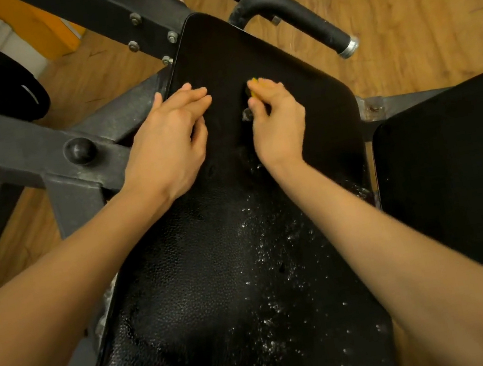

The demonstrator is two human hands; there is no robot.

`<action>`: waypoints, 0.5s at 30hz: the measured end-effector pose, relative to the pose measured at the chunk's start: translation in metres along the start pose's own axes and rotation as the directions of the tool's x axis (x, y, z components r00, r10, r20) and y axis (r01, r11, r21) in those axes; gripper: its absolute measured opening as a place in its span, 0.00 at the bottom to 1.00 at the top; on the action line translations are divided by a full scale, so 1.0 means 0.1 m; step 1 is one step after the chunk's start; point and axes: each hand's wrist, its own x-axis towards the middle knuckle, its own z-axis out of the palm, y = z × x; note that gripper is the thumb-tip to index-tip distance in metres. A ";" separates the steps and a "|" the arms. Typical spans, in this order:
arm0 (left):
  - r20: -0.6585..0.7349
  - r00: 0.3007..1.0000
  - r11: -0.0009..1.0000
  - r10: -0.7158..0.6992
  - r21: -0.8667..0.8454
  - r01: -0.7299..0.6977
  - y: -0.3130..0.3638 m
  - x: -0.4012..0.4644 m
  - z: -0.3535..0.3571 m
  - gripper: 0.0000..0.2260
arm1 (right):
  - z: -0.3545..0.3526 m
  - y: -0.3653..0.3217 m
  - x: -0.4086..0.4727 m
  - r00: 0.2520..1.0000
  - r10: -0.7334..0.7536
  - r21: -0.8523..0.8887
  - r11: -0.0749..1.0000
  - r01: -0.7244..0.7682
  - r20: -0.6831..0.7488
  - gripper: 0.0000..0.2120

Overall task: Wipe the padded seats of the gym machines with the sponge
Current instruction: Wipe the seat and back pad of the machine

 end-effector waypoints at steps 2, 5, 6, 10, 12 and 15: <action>0.003 1.000 1.000 0.003 -0.002 -0.003 0.00 0.01 0.00 0.18 | -0.07 -0.05 -0.46 0.990 -0.123 0.035 0.992 0.121 0.072 0.15; 0.003 1.000 1.000 0.008 0.004 -0.008 -0.01 0.00 0.00 0.17 | -0.25 0.06 -0.83 0.946 -0.251 0.099 0.967 0.235 0.207 0.15; 0.004 1.000 1.000 0.008 0.006 -0.008 -0.01 0.00 0.00 0.17 | -0.25 0.10 -0.72 0.939 -0.271 0.097 0.962 0.255 0.211 0.14; 0.000 1.000 1.000 0.011 0.004 -0.011 0.00 0.00 0.01 0.17 | 0.01 0.02 0.01 0.998 -0.062 0.038 0.997 0.061 0.027 0.16; 0.006 1.000 1.000 0.018 0.010 -0.018 -0.02 0.01 0.01 0.17 | 0.05 -0.06 -0.09 1.000 -0.014 0.027 1.000 0.013 0.018 0.17; 0.010 1.000 1.000 0.023 0.007 -0.023 -0.03 0.02 0.00 0.17 | -0.17 -0.02 -0.77 0.963 -0.212 0.066 0.977 0.204 0.164 0.17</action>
